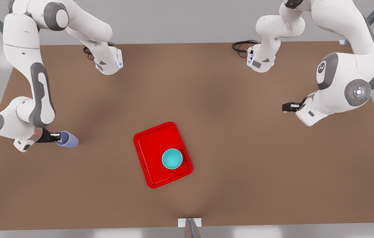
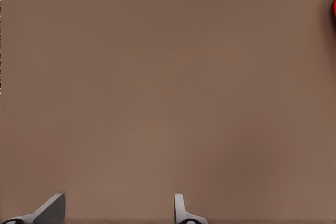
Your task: Place the bowl on the tray with the left arm and the cup on the tray with the right arm
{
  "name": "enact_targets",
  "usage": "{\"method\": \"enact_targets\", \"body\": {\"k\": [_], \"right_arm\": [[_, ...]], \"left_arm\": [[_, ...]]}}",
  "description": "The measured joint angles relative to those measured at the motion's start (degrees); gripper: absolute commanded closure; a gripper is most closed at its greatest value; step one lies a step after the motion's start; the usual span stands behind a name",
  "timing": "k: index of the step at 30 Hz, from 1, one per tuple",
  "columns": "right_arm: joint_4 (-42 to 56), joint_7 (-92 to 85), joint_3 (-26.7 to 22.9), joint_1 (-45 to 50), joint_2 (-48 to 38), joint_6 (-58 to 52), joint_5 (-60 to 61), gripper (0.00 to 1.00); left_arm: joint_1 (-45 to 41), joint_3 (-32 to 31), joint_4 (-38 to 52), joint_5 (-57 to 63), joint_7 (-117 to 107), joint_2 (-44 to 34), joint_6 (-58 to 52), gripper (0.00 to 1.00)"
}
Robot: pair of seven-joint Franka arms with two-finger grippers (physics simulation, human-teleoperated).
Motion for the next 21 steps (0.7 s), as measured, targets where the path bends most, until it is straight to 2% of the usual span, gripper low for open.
{"method": "enact_targets", "body": {"k": [3,14,18,21], "right_arm": [[0.21,5.65,0.09,4.15,-2.44,-2.29,-0.02,0.79],[7.28,24.85,0.08,18.26,-2.46,-9.25,-1.57,0.79],[11.02,29.53,4.18,18.38,-1.6,-10.51,-2.55,0.79],[14.37,29.73,4.21,21.6,-0.32,-11.55,-2.56,0.79]], "left_arm": [[0.09,0.18,0.05,0.0,0.0,0.0,0.09,0.0],[0.1,0.17,0.0,0.0,0.0,0.35,0.09,0.0],[0.06,0.17,0.0,-0.04,0.0,0.51,0.26,0.0],[0.09,0.17,0.05,-0.07,0.0,0.44,0.26,0.0]]}}
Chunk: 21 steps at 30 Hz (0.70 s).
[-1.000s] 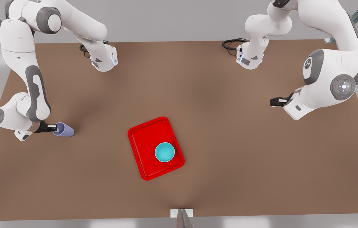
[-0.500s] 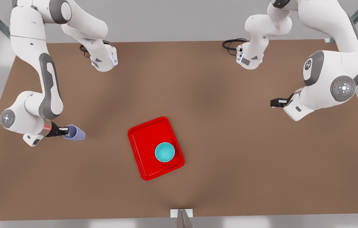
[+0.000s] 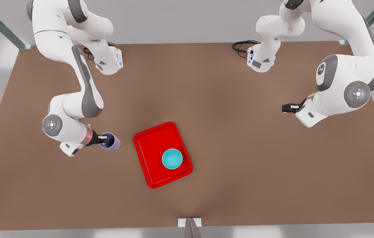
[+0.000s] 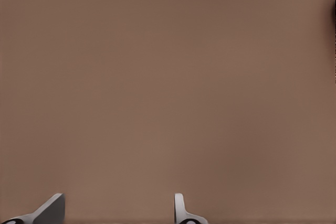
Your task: Place the bowl on the tray with the left arm and the cup on the tray with the right arm
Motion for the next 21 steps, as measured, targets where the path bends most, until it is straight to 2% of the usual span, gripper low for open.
{"method": "enact_targets", "body": {"k": [9,21], "right_arm": [[4.38,0.03,0.09,8.3,4.61,0.81,0.09,0.79],[4.56,-0.23,1.23,11.5,8.96,7.01,0.66,0.79]], "left_arm": [[0.0,0.0,0.04,0.06,0.0,0.05,0.09,0.0],[0.0,0.0,0.04,0.07,0.0,0.43,0.22,0.0]]}}
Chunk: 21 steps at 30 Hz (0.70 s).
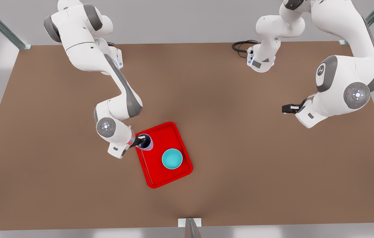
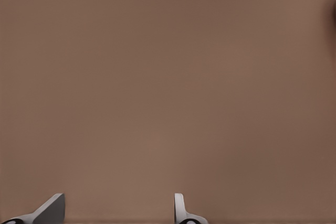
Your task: Place the bowl on the tray with the left arm and the cup on the tray with the right arm
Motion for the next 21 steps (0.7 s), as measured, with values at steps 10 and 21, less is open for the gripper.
{"method": "enact_targets", "body": {"k": [10,21], "right_arm": [[-0.71,-0.18,1.23,1.17,2.39,0.83,-0.08,0.79],[-1.84,-0.29,1.23,1.22,4.43,2.5,-0.34,0.79]], "left_arm": [[-0.01,0.0,-0.09,0.07,0.0,0.17,-0.05,0.0],[0.01,0.03,-0.06,0.09,0.0,0.79,0.04,0.0]]}}
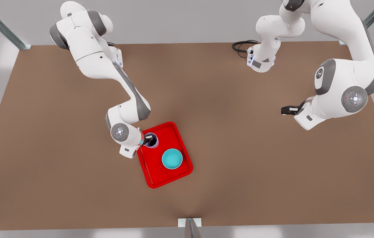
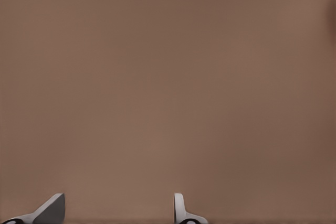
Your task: Place the bowl on the tray with the left arm and the cup on the tray with the right arm
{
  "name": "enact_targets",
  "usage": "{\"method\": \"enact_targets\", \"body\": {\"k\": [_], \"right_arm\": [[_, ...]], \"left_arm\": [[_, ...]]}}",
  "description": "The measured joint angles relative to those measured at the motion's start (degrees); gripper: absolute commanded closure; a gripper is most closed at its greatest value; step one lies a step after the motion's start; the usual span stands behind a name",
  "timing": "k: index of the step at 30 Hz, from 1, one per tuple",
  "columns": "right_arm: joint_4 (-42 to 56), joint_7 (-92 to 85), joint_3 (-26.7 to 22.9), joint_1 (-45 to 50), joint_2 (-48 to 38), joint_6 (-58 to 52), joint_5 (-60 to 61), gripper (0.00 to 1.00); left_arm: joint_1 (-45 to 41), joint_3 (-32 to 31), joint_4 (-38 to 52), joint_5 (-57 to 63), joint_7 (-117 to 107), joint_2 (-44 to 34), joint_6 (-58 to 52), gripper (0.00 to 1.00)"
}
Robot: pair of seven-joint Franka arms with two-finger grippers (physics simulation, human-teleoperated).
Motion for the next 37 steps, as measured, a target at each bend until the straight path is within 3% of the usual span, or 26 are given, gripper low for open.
{"method": "enact_targets", "body": {"k": [1,2,4,5,7,8,23,27,31,32,34,37], "right_arm": [[-0.91,0.01,0.0,0.0,-0.04,0.96,-0.01,0.72],[-1.44,0.04,0.0,0.07,-0.01,1.75,-0.08,0.59],[-1.99,0.2,0.0,0.21,0.21,1.99,-0.3,0.54],[-2.19,0.2,0.0,0.35,0.29,2.55,-0.3,0.45],[-2.38,0.27,0.0,0.44,0.3,2.6,-0.32,0.1],[-2.38,0.3,0.0,0.44,0.29,2.6,-0.32,0.0],[-2.73,0.29,0.0,0.35,-0.55,2.6,-0.39,0.0],[-2.99,0.29,-0.56,-0.73,-4.05,1.66,-0.31,0.0],[-1.94,0.04,-1.13,-15.18,-19.91,-12.05,-0.59,0.0],[-1.02,-0.63,-5.41,-14.51,-23.73,-17.88,-1.76,0.0],[5.25,-0.77,-7.32,-16.83,-24.81,-30.1,-2.9,0.0],[6.39,-0.89,-3.68,-18.5,-25.86,-33.62,-4.34,0.0]], "left_arm": [[0.02,0.0,0.06,0.0,0.0,0.06,0.0,0.0],[0.0,-0.02,-0.02,0.0,0.0,0.09,0.0,0.0],[0.01,-0.03,-0.02,0.0,0.0,0.16,0.0,0.0],[-0.02,-0.03,0.05,0.0,0.0,0.42,0.08,0.0],[-0.01,-0.03,0.05,0.0,0.0,0.44,0.07,0.0],[-0.01,-0.03,-0.02,0.0,0.0,0.44,0.06,0.0],[-0.1,-0.24,1.26,0.03,-0.8,1.22,-0.29,0.0],[-0.09,-0.3,1.47,-0.02,-0.88,1.5,-0.61,0.0],[-0.07,-0.3,1.8,-0.12,-0.88,1.49,-0.7,0.0],[-0.06,-0.29,1.8,-0.12,-0.88,1.58,-0.7,0.0],[-0.1,-0.3,1.81,-0.12,-0.88,1.91,-0.7,0.0],[-0.04,-0.29,1.74,-0.09,-0.88,2.02,-0.71,0.0]]}}
